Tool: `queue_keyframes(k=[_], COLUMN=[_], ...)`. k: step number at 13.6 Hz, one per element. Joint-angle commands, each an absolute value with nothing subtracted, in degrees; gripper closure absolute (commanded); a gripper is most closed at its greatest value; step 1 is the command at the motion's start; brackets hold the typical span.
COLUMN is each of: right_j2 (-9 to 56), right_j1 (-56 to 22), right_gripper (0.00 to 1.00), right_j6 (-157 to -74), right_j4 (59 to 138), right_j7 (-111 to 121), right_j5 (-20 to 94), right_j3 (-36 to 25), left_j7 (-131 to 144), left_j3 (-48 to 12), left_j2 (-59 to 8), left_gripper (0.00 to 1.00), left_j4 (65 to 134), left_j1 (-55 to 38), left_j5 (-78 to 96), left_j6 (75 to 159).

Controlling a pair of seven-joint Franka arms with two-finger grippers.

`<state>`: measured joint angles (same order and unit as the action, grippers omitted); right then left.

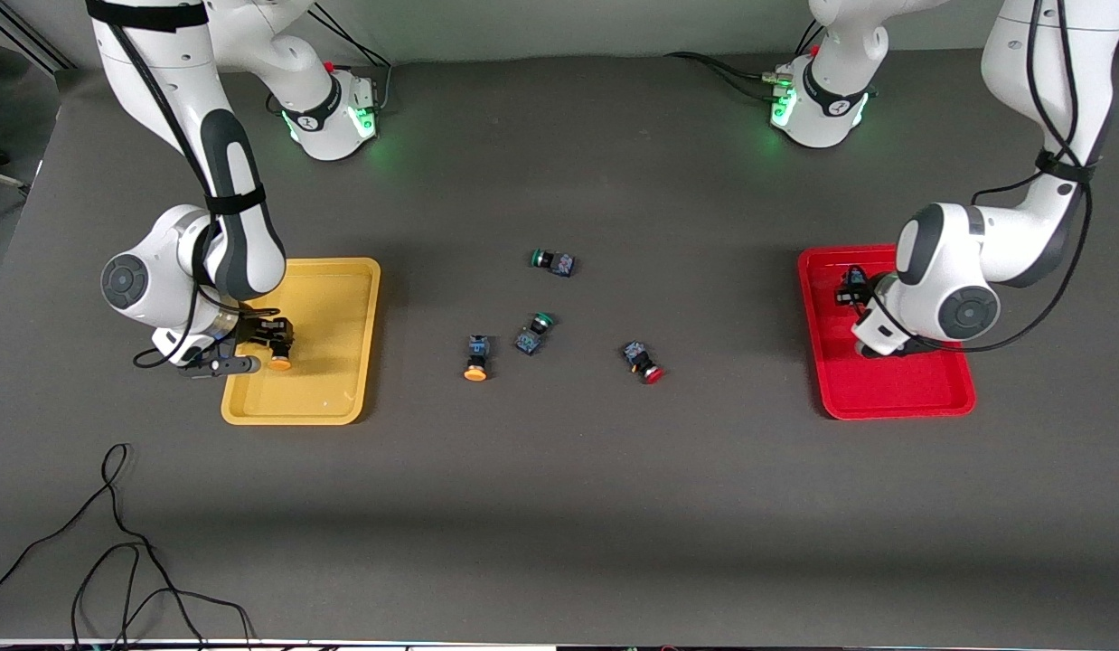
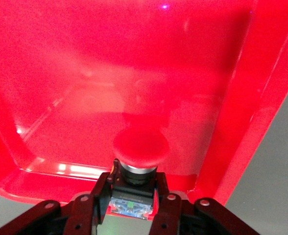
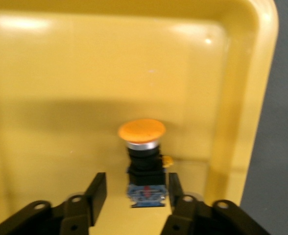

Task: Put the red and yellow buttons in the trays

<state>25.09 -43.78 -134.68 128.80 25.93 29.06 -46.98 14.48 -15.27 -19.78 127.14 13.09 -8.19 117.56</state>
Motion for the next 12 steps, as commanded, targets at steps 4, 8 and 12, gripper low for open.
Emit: queue_keyframes(k=[4,8,12], right_j2=[24.35,24.08,24.17], right_j1=[-48.06,-61.05,-73.01], right_gripper=[0.0,0.0,0.0], right_j6=[-108.22,-110.64,-120.65], right_j4=[107.77,107.49,110.74], right_j7=[7.23,-8.22,-15.11], right_j5=[18.46,23.46,29.08], right_j3=[-48.87,-48.96,-48.96], left_j7=[14.67,24.14,41.18], left_j3=[-18.61,-22.85,-22.76], left_j2=[-17.22,-24.05,-38.02], left_gripper=[0.0,0.0,0.0], left_j4=[116.31,102.16,86.8], left_j1=[11.95,4.95,-5.08], left_j5=[-7.3,-1.42,2.9], left_j6=[105.41,100.64,103.18])
